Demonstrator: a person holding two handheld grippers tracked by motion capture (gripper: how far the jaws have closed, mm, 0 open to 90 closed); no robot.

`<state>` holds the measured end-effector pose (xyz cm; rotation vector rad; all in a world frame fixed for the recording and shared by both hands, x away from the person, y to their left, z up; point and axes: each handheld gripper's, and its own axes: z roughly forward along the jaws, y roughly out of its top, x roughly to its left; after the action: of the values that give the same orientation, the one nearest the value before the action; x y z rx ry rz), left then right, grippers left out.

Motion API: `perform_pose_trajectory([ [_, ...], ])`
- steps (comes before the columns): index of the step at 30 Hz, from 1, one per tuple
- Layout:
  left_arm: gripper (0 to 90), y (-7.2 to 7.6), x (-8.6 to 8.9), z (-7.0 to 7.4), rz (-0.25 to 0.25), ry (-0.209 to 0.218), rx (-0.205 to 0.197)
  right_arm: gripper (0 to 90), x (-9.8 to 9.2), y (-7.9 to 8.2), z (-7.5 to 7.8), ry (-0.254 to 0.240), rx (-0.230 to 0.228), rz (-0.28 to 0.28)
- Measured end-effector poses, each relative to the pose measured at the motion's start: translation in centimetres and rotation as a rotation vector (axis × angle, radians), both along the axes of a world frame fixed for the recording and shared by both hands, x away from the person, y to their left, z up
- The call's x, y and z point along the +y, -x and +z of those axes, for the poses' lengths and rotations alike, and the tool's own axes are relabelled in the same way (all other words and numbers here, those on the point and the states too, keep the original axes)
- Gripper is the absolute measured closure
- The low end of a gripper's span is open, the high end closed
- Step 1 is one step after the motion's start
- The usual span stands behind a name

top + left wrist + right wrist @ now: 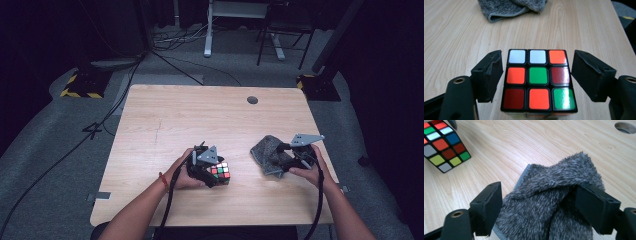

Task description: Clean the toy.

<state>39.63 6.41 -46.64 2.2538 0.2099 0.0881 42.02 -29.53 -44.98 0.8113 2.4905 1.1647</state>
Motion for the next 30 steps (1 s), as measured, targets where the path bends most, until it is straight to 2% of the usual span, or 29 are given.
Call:
perform_pose_trajectory([
  [3,24.2,0.0,0.3,0.0,0.006,-0.016,0.001,22.6,-0.1,0.3,0.5,-0.015,-0.012,0.008],
  [9,22.7,0.0,1.2,0.0,0.029,-0.02,0.019,22.6,0.4,1.0,1.3,-0.025,-0.043,0.028],
  [10,22.5,0.0,1.4,-0.1,0.025,-0.029,0.031,22.5,0.5,1.1,1.4,-0.027,-0.043,0.032],
  [14,20.5,0.1,2.0,-0.5,0.041,-0.057,0.035,21.7,0.6,1.4,1.8,-0.032,-0.057,0.038],
  [17,20.0,0.2,2.0,-0.7,0.046,-0.059,0.041,21.8,0.7,1.7,2.1,-0.046,-0.066,0.039],
  [20,19.5,0.2,1.8,-1.1,0.04,-0.08,0.044,22.2,1.0,2.0,2.3,-0.056,-0.075,0.055],
  [23,26.0,0.4,1.5,-1.3,0.029,-0.094,0.046,23.3,1.6,2.5,2.6,-0.065,-0.086,0.086],
  [25,32.1,0.4,1.4,-1.4,0.02,-0.087,0.042,24.2,2.2,2.9,2.7,-0.074,-0.092,0.114],
  [30,33.3,0.5,0.9,-1.5,0.001,-0.078,0.043,26.8,3.9,3.7,2.3,-0.054,-0.094,0.191],
])
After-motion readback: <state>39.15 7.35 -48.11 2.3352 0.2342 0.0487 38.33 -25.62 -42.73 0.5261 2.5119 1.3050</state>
